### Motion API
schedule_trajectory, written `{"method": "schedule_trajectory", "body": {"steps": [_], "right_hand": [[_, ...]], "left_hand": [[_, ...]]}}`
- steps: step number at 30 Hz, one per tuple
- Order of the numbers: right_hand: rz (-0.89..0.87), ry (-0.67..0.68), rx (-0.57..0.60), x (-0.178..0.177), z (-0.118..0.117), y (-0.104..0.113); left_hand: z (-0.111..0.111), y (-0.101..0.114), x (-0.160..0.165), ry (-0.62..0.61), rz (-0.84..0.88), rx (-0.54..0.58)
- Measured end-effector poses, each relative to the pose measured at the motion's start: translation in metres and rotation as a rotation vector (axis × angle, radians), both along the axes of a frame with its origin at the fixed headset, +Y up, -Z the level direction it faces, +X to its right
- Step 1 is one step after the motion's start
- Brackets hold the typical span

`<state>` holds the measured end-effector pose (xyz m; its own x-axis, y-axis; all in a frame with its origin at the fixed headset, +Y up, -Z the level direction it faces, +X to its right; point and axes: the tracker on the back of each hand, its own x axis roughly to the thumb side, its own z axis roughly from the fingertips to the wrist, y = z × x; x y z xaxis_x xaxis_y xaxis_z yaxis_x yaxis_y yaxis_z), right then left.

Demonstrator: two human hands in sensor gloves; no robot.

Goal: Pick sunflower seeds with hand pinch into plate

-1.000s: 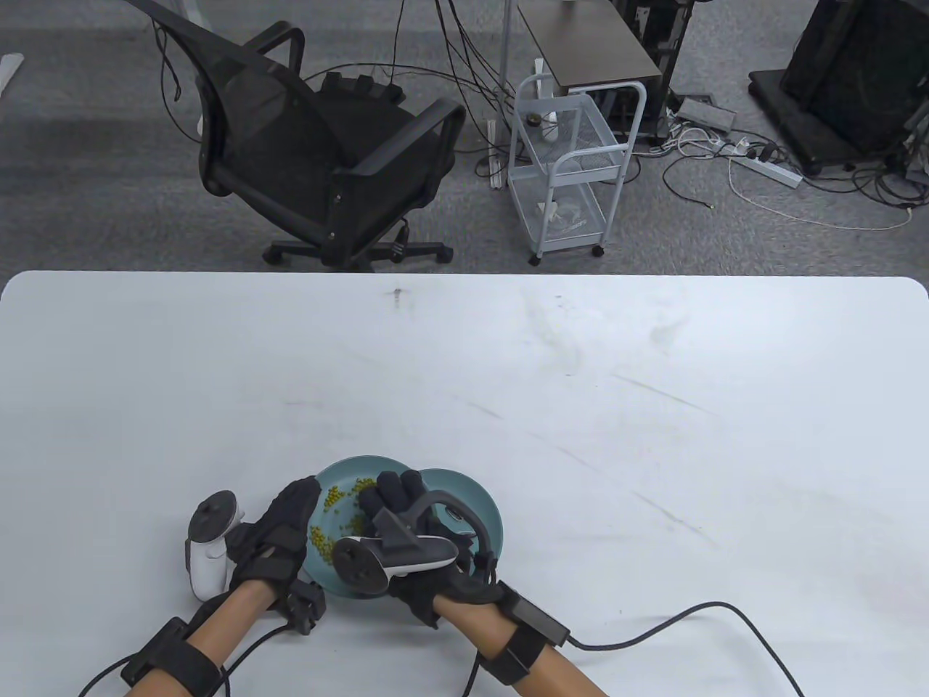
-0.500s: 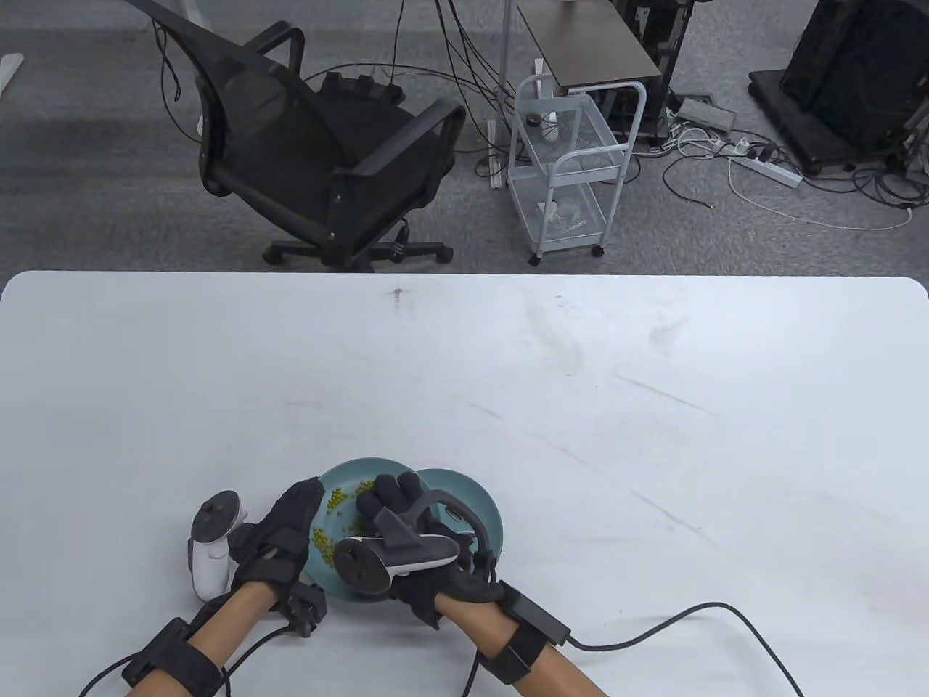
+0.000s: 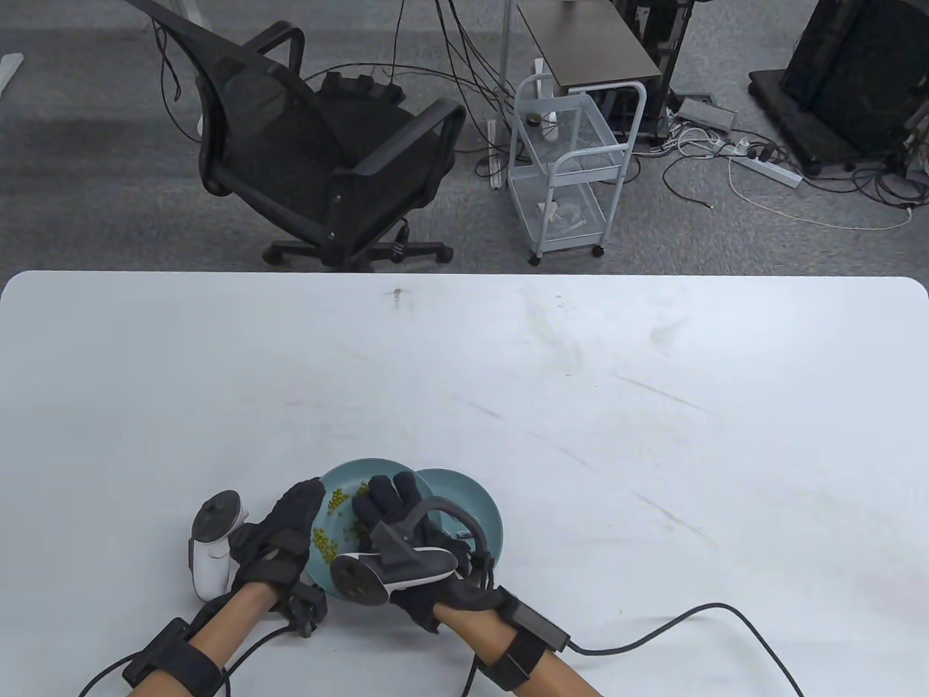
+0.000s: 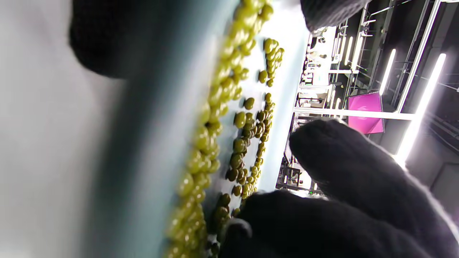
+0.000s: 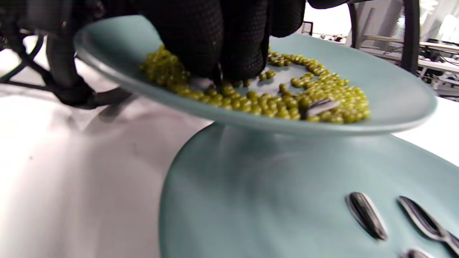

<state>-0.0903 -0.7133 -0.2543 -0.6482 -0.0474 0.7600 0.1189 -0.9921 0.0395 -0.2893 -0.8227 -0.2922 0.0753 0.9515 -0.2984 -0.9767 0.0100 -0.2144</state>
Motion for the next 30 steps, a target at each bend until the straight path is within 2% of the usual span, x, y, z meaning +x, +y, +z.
{"method": "schedule_trajectory", "body": {"steps": [9, 12, 16, 23, 30], "right_hand": [[-0.174, -0.168, 0.020, 0.051, -0.027, 0.035], [-0.214, -0.253, -0.013, 0.074, -0.042, 0.037], [-0.241, -0.359, -0.047, 0.099, -0.060, 0.024], [-0.199, -0.445, -0.146, 0.115, -0.082, -0.019], [-0.183, -0.464, -0.164, 0.119, -0.085, -0.032]], "left_hand": [[0.001, 0.000, -0.002, 0.017, 0.022, 0.010], [0.000, -0.001, -0.004, 0.025, 0.038, 0.001], [0.000, -0.001, -0.007, 0.045, 0.041, 0.008], [-0.001, -0.002, -0.007, 0.040, 0.038, -0.002], [-0.001, -0.001, -0.007, 0.037, 0.033, -0.005]]}}
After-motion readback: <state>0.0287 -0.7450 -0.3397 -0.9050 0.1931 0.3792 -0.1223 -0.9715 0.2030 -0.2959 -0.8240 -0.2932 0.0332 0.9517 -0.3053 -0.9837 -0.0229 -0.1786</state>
